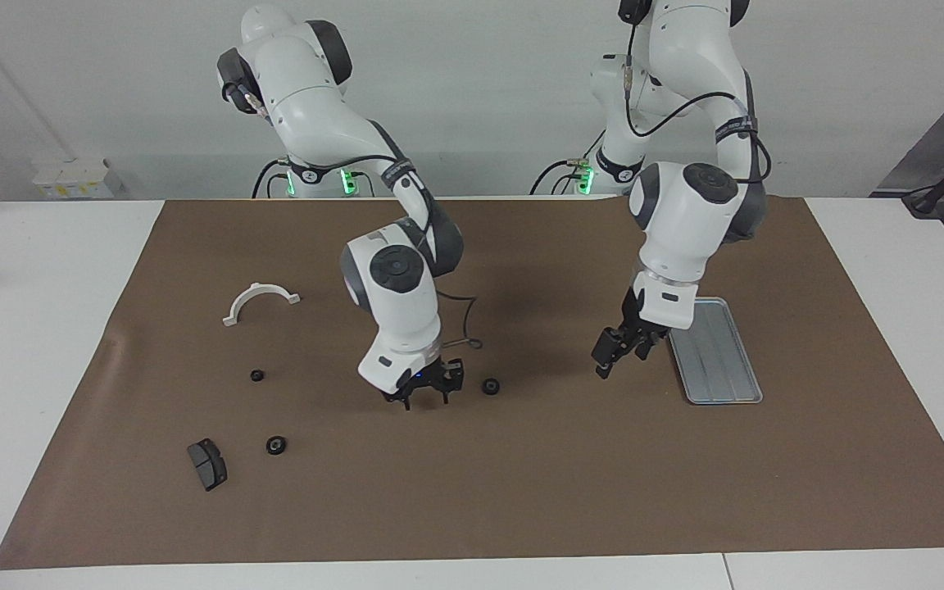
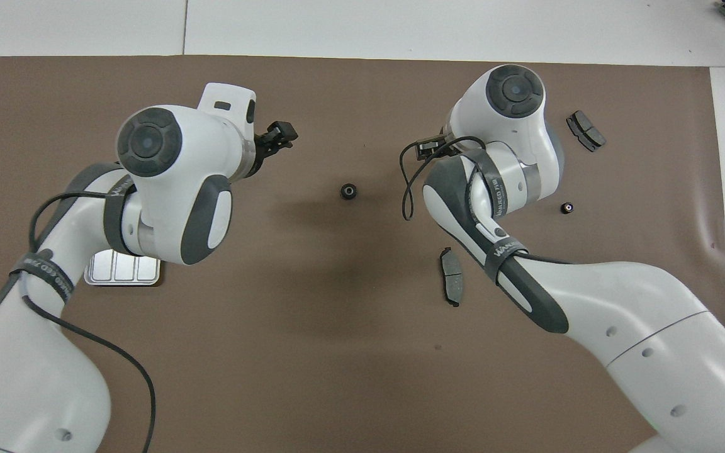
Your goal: Place bearing gear from tray to pile
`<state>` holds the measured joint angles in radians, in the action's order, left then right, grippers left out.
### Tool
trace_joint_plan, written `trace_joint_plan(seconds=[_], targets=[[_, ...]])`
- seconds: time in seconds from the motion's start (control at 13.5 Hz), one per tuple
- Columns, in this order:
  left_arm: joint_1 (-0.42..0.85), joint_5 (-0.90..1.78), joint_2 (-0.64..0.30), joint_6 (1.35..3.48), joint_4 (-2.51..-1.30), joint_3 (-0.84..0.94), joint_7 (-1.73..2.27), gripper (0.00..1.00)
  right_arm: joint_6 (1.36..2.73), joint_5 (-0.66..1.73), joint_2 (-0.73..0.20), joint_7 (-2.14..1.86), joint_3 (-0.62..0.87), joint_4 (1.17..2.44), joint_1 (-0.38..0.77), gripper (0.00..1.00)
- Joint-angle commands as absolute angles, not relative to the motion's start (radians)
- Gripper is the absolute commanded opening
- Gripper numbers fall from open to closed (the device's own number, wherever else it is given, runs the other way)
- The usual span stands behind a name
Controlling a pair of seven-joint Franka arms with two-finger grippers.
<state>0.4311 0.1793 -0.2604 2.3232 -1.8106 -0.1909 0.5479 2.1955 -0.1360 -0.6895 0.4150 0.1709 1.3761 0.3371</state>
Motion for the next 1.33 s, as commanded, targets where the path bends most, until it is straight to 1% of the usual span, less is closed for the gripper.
trace_joint_plan(seconds=[0.0, 0.15, 0.3, 0.59, 0.74, 0.89, 1.11, 1.26], targets=[[0.320, 0.167, -0.163, 2.246, -1.884, -0.181, 0.392, 1.00, 2.275, -0.138, -0.686, 0.474, 0.163, 1.388, 0.412, 0.64], [0.241, 0.167, -0.141, 2.179, -1.884, -0.181, 0.264, 1.00, 2.328, -0.175, -0.701, 0.482, 0.164, 1.390, 0.442, 0.63], [0.177, 0.167, -0.123, 2.135, -1.881, -0.183, 0.154, 1.00, 2.391, -0.199, -0.713, 0.482, 0.166, 1.393, 0.439, 0.62], [0.074, 0.164, -0.065, 2.034, -1.862, -0.187, -0.113, 1.00, 2.413, -0.236, -0.716, 0.460, 0.166, 1.416, 0.417, 0.60], [0.026, 0.122, -0.023, 1.996, -1.853, -0.187, -0.214, 1.00, 2.451, -0.238, -0.721, 0.459, 0.164, 1.436, 0.423, 0.59], [0.026, 0.025, -0.011, 1.916, -1.789, -0.186, -0.279, 1.00, 2.454, -0.238, -0.736, 0.459, 0.164, 1.431, 0.426, 0.57], [0.043, 0.025, 0.006, 1.836, -1.721, -0.173, -0.267, 1.00, 2.454, -0.238, -0.738, 0.460, 0.164, 1.434, 0.436, 0.57], [0.060, 0.026, 0.000, 1.760, -1.661, -0.138, -0.186, 1.00, 2.454, -0.242, -0.739, 0.462, 0.164, 1.436, 0.436, 0.53]])
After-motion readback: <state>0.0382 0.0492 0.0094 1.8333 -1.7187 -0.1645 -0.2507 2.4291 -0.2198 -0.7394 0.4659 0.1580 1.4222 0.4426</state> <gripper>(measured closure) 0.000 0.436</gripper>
